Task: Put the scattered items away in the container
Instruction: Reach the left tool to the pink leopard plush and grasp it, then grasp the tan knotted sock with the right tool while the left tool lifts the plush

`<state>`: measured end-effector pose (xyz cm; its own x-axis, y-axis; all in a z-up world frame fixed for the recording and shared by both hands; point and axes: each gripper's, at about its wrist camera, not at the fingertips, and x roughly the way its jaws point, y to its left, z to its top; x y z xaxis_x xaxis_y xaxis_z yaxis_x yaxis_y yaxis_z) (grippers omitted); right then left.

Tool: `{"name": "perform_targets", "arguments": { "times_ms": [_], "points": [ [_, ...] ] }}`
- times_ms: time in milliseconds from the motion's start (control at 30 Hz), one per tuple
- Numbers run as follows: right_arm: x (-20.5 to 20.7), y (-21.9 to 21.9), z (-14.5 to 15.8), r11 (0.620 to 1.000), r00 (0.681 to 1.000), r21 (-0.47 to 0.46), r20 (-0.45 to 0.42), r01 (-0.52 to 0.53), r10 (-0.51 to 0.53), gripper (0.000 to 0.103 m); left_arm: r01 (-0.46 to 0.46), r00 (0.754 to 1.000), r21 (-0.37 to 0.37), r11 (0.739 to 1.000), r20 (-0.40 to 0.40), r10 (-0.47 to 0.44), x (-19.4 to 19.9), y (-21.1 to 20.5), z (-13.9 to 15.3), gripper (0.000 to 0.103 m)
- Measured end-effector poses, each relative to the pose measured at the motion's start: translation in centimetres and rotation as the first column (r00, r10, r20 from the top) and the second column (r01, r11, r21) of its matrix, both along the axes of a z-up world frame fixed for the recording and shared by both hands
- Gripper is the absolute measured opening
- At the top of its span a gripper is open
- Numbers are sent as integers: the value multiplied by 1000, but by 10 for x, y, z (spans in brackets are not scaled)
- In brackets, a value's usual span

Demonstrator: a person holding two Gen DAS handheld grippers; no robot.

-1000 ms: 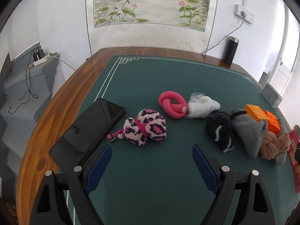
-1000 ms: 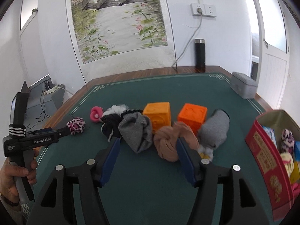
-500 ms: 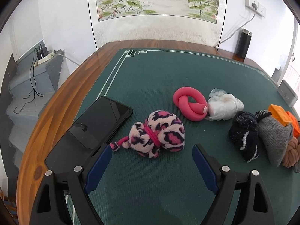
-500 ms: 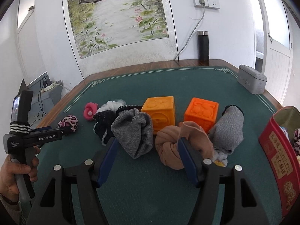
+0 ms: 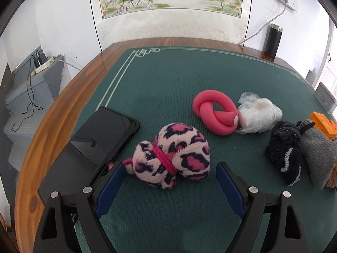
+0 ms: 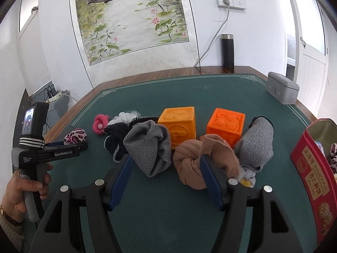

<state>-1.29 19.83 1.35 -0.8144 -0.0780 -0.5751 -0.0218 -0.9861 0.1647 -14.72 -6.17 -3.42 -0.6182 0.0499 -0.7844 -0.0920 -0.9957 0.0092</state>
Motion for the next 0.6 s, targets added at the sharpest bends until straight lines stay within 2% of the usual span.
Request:
{"name": "perform_targets", "arguments": {
  "times_ms": [167, 200, 233, 267, 467, 600],
  "points": [
    [2, 0, 1, 1000, 1000, 1, -5, 0, 0, 70, 9, 1000, 38, 999, 2, -9, -2, -2, 0, 89],
    [3, 0, 1, 1000, 1000, 3, -7, 3, -3, 70, 12, 1000, 54, 998, -4, -12, -1, -3, 1, 85],
    [4, 1, 2, 1000, 1000, 4, -9, 8, -8, 70, 15, 1000, 71, 997, -13, -14, 0, -5, 2, 68],
    [5, 2, 2, 1000, 1000, 5, -11, 13, -13, 70, 19, 1000, 81, 997, -17, -18, 2, -6, 3, 64],
    [12, 18, 5, 996, 995, 4, -30, 93, -93, 70, 79, 997, 104, 991, -29, -77, 18, 5, 4, 62],
    [8, 27, -2, 991, 991, 2, 3, 132, -132, 70, 133, 991, 117, 984, -45, -129, 35, 16, 11, 62]
  ]
}}
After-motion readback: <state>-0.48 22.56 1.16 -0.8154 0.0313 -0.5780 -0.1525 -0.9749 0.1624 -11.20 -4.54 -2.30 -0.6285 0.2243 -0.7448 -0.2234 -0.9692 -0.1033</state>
